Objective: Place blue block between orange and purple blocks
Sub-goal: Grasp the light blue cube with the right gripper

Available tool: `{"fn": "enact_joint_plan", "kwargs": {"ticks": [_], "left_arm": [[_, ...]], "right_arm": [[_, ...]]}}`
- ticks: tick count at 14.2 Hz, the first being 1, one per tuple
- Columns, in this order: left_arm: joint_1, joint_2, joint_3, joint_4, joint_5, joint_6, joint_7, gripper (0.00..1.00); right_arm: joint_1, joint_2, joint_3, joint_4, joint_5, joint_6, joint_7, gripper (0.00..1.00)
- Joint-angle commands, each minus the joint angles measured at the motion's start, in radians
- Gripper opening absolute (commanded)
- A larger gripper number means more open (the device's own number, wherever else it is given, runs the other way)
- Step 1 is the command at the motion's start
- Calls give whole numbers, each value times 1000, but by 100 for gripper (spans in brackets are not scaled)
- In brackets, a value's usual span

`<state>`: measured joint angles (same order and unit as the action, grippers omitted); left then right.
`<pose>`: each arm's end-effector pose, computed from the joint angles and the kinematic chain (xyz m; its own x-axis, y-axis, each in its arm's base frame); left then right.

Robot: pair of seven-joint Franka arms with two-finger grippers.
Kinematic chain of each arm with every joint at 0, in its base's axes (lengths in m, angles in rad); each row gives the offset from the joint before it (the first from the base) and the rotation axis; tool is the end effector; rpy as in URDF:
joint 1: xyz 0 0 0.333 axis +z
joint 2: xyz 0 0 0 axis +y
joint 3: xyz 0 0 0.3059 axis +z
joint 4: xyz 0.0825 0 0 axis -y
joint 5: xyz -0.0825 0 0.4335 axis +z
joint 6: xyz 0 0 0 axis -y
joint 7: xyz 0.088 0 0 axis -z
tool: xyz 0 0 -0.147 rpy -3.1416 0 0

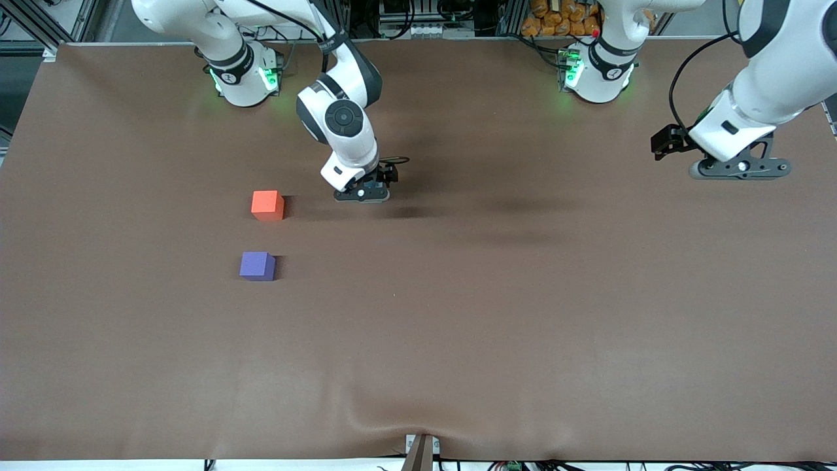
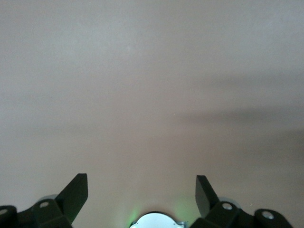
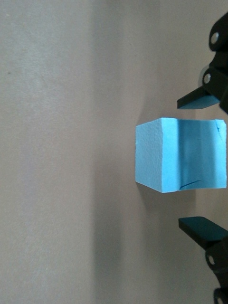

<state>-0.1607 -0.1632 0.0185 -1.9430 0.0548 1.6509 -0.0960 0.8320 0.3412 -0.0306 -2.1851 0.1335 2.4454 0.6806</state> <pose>0.5370 -0.0688 0.4821 0.9911 -0.0502 -0.1232 -0.0583 -0.9963 -0.0627 0.3973 0.4139 0.1338 0.9941 0.0161 -0.1069 0.0163 -0.9999 0.0008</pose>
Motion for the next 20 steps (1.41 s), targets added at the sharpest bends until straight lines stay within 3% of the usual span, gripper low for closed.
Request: {"fn": "enact_joint_plan", "kwargs": {"ticks": [1,3,4,5,8,11,13,16,20], "left_arm": [[53,57,-5,142,-23,-16,22,100],[59,83,-5,186,-13,-16,30,100],[58,83,-5,191,-12,-16,56,100],[58,83,-8,193,-10,-16,94,100],[50,80,-22,194,-10,-29,136,100],[49,79,-23,252,-12,-107,137,100],[55,64,-22,260,-13,-143,121,100],[63,54,-15,262,-21,-143,117,100],[81,54,-6,282,-19,-145,130,100]], "right_arm": [[39,16,-11,-8,0,29,71,87],[39,21,-12,-7,-6,27,66,28],[39,21,-12,-5,-6,27,66,7],[36,21,-14,-4,-8,27,65,0],[-17,-4,-17,33,-6,-23,68,0],[-134,-47,-17,158,-6,-251,54,0],[-226,-86,-17,205,-6,-321,2,0],[-364,-125,-17,206,-6,-328,-191,0],[-465,-130,-17,159,-6,-329,-317,0]]}}
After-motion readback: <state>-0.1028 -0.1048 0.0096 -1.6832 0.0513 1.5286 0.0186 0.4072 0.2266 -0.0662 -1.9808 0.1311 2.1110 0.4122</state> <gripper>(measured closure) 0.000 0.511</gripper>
